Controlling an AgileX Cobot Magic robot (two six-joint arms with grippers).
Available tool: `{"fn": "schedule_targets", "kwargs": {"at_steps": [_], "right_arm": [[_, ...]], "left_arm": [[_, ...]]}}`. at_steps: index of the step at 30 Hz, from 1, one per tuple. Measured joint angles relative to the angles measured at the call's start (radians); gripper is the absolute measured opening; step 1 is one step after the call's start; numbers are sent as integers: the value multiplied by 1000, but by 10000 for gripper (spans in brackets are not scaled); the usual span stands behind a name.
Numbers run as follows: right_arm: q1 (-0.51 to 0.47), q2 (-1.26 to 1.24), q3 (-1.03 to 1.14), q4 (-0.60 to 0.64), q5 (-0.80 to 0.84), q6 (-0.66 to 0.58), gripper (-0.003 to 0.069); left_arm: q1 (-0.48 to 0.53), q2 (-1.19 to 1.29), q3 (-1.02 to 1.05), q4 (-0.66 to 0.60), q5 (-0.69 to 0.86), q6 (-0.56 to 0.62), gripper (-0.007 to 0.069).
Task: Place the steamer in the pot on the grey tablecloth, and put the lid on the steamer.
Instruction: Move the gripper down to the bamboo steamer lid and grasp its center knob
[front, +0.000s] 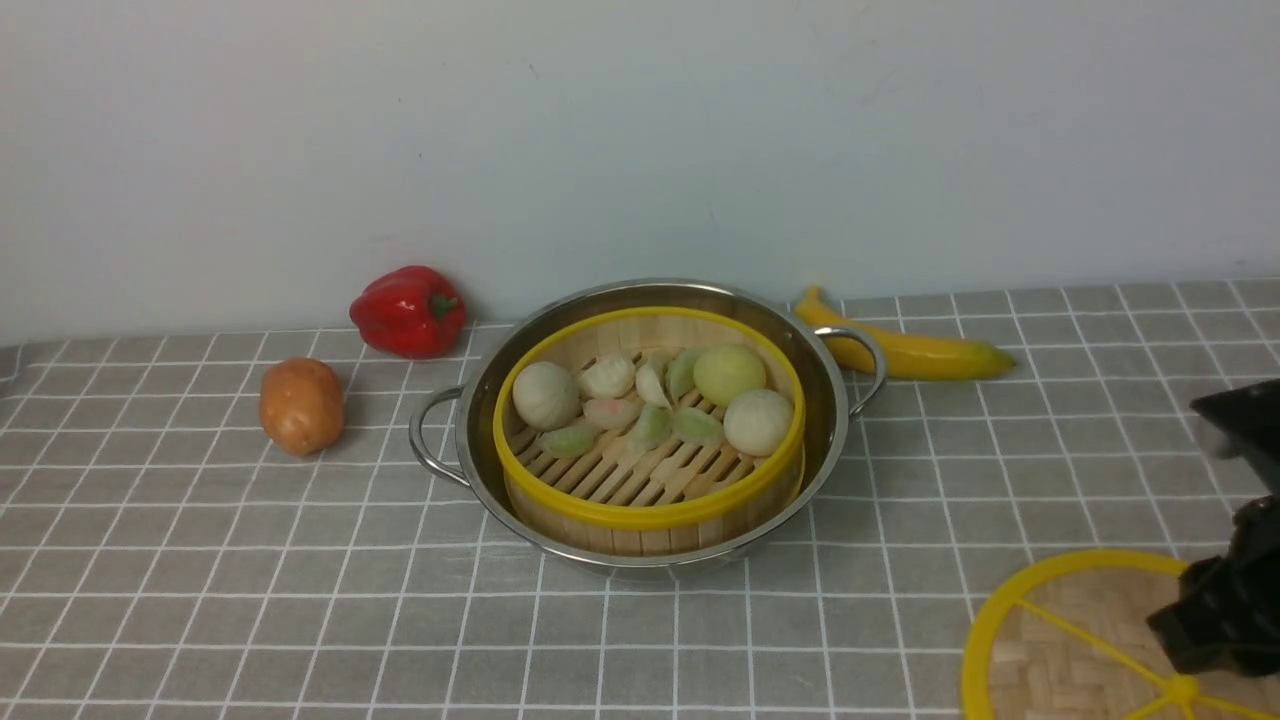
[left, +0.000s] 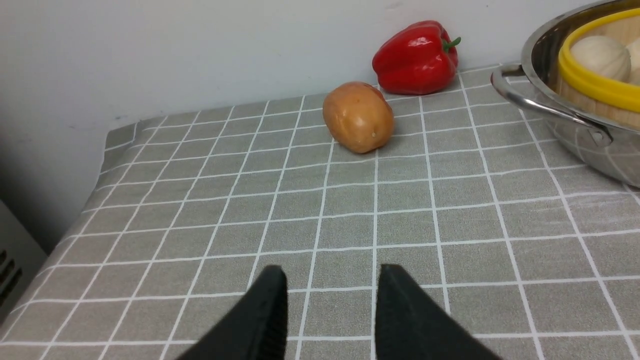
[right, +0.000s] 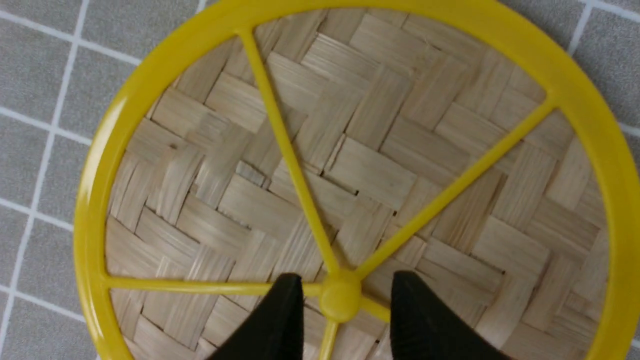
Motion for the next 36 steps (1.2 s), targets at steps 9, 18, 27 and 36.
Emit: {"fn": "schedule_targets", "kwargs": {"at_steps": [9, 18, 27, 36], "right_arm": [[0, 71, -8, 1, 34, 0, 310], [0, 96, -8, 2, 37, -2, 311], [0, 129, -10, 2, 37, -3, 178], [0, 113, -18, 1, 49, -23, 148]], "left_arm": [[0, 0, 0, 0, -1, 0, 242], [0, 0, 0, 0, -1, 0, 242], [0, 0, 0, 0, -1, 0, 242], [0, 0, 0, 0, -1, 0, 242]]}}
